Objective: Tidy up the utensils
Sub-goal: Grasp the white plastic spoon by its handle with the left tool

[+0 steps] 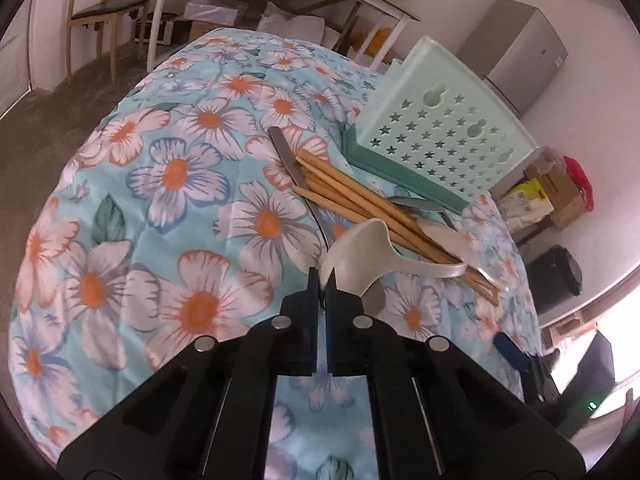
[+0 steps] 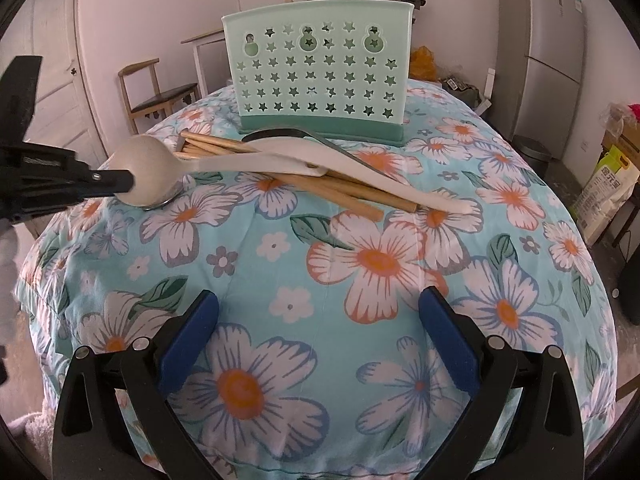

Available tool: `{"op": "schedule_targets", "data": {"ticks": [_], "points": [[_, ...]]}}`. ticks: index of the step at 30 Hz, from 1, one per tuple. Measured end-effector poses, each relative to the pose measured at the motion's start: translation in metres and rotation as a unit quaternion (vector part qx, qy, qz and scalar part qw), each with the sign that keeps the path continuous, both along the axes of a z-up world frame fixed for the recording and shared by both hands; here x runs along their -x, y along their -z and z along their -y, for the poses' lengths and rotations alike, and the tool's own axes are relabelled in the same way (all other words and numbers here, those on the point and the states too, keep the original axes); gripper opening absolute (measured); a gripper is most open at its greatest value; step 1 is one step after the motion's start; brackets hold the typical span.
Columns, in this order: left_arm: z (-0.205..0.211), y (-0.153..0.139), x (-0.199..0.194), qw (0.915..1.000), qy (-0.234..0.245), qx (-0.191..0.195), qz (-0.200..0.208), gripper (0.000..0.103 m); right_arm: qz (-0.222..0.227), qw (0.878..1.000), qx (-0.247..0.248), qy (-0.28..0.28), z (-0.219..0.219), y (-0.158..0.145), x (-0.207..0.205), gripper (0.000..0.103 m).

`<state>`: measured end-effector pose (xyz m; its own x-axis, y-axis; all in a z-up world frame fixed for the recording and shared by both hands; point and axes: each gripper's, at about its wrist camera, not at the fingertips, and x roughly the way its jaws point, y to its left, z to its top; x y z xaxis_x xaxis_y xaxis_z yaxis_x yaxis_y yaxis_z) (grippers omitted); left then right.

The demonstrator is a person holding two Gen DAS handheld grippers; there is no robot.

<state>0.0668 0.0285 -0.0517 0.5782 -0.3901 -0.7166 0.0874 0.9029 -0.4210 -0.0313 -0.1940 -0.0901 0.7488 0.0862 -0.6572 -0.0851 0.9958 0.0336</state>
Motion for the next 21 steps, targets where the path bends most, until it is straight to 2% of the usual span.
{"op": "schedule_targets", "data": {"ticks": [2,6,10,13,21], "points": [[-0.008,-0.006,0.005,1.0000,0.006,0.005,-0.005,0.002,0.000,1.000,0.000,0.000,0.000,0.000,0.000,0.097],[-0.033,-0.010,0.016,0.9986,0.011,0.031,-0.042,0.002,0.000,1.000,0.000,0.000,0.000,0.000,0.000,0.097],[-0.052,-0.004,0.025,0.9986,-0.014,0.009,-0.051,0.002,0.000,1.000,-0.001,0.002,0.000,0.000,0.000,0.097],[-0.067,0.006,0.023,0.9970,-0.041,0.037,-0.053,0.002,-0.001,1.000,-0.002,0.005,0.000,0.000,-0.001,0.097],[-0.070,0.028,0.017,0.9918,-0.057,0.094,-0.066,0.009,-0.008,1.000,-0.001,0.014,-0.001,0.000,0.000,0.097]]}}
